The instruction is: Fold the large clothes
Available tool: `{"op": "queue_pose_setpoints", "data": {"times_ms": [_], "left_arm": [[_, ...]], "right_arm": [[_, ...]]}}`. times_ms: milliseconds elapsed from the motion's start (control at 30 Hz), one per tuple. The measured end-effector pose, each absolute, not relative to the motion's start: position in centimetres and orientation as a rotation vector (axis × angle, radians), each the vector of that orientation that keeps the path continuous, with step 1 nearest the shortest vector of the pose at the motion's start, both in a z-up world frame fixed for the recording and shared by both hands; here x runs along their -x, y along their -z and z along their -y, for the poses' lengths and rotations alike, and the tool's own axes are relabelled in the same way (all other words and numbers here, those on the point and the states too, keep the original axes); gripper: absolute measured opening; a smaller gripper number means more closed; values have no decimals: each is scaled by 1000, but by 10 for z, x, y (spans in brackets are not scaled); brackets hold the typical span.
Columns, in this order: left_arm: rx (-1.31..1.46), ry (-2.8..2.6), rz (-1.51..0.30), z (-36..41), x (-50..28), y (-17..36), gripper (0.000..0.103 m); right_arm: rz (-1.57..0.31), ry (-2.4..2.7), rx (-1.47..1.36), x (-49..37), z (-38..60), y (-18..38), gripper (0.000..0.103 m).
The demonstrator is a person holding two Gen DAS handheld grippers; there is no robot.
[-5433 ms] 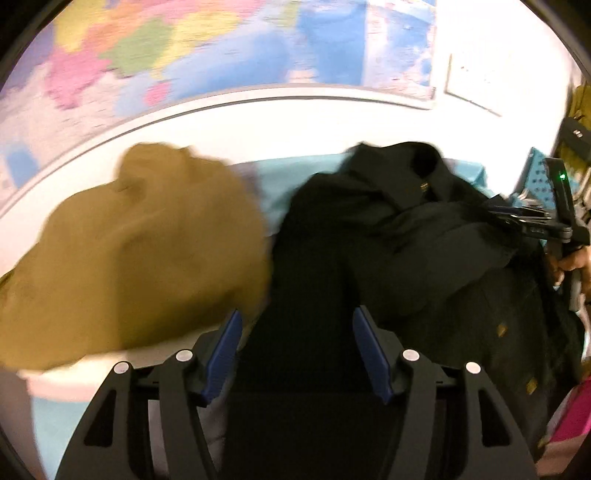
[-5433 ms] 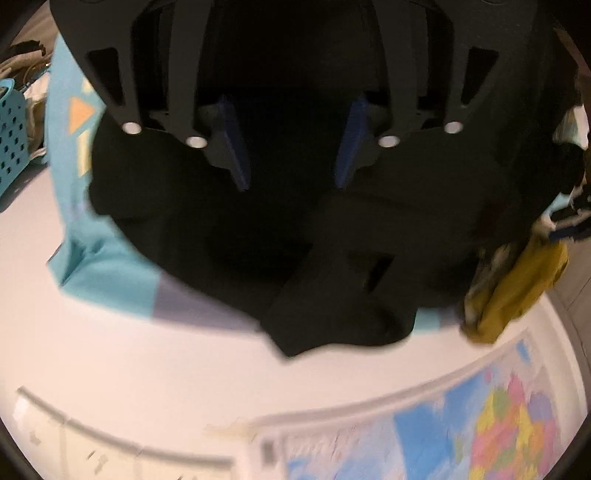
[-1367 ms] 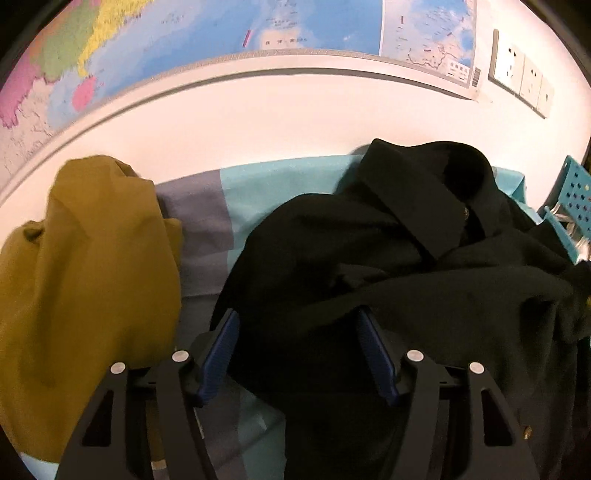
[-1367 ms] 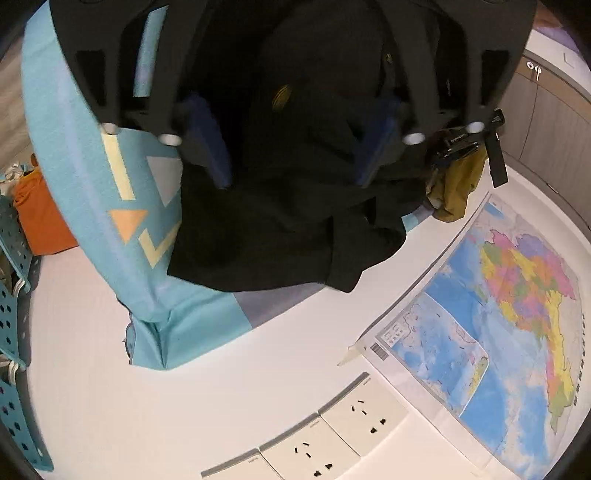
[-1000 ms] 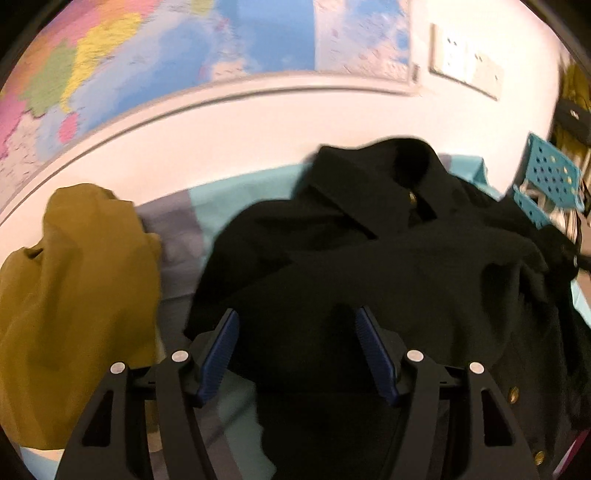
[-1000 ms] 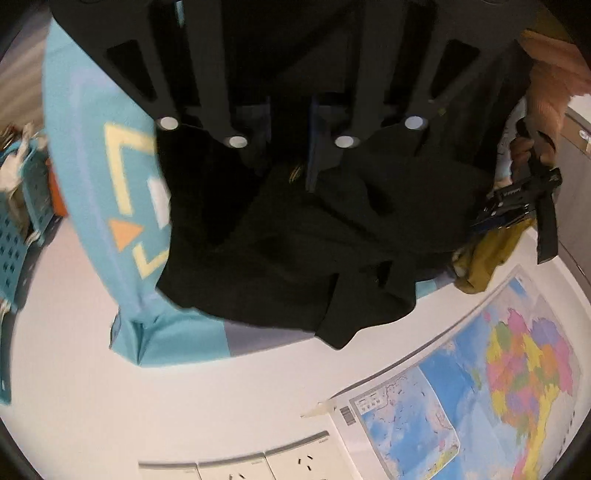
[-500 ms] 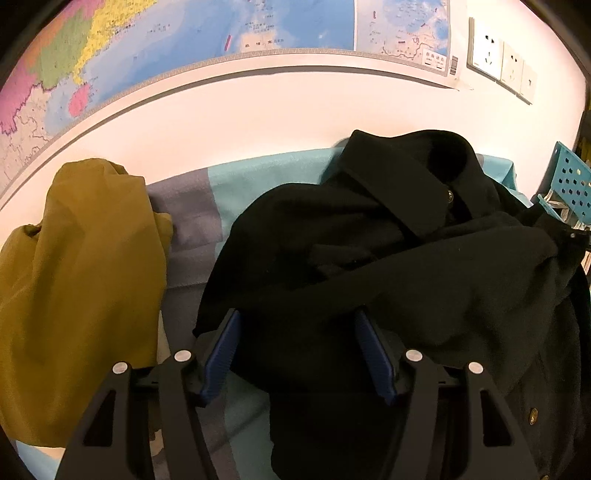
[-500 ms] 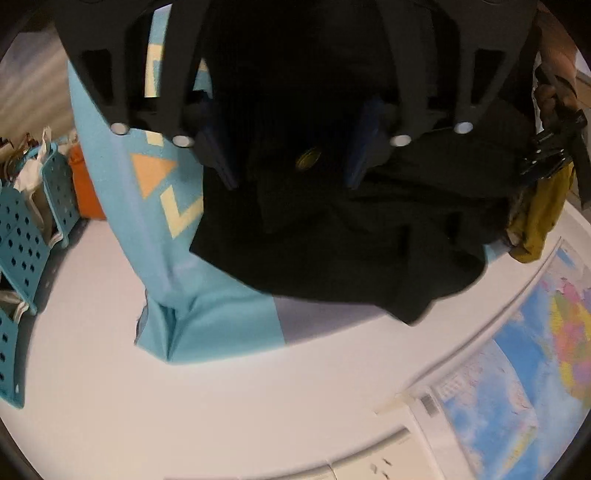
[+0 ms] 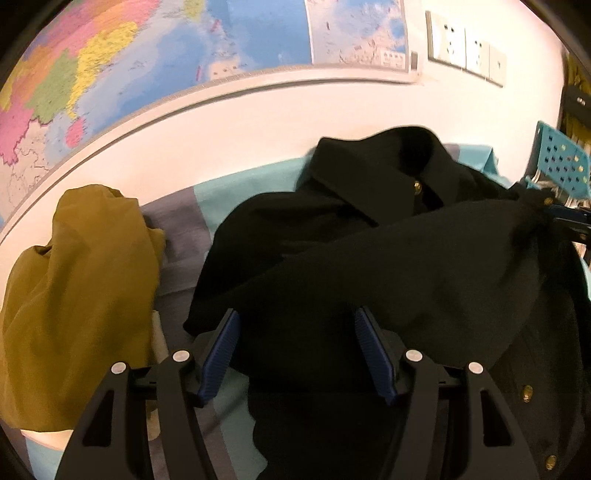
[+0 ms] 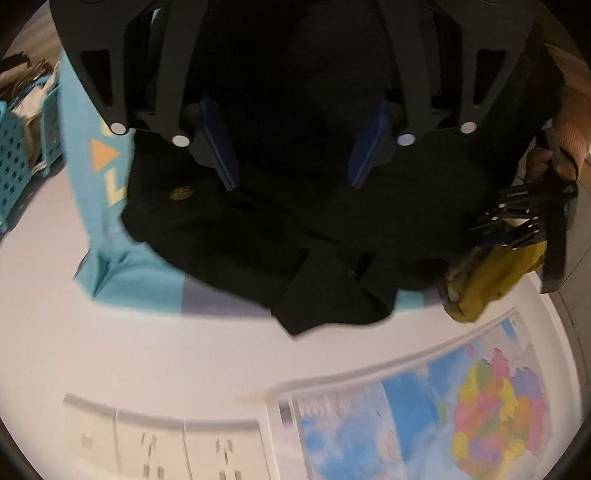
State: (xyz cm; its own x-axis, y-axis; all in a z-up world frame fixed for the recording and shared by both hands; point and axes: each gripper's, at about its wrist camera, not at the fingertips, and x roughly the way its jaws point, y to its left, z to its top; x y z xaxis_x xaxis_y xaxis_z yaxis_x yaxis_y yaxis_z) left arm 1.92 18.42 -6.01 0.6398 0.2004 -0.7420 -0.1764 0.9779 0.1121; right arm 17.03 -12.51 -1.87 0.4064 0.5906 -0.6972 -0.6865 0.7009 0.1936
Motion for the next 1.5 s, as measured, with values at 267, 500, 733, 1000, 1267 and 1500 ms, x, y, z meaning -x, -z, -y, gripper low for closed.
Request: {"op": "queue_pose_setpoints", "data": {"times_ms": [267,500,733,1000,1267,1500], "left_arm": [[35,-254,-853,-200,-17,59,71],[12,-196,-809,-191,45,38,73],[-13,-131,-850,-168,90,52,75],[55,-168,-847,-184,140,55,77],[109,-143,-854,-198,172,61,78],[212,-56,-876,-205,197,71,81]], "right_arm": [[-849,-760,105,-186,122,26,59],[-807,-926,79,-103,164,0,67],[-931,-1113,184,-35,116,25,67],[-927,-1050,366,-12,57,58,18],[-882,-973,328,-18,54,58,4],[-791,-931,116,-9,123,12,62]]}}
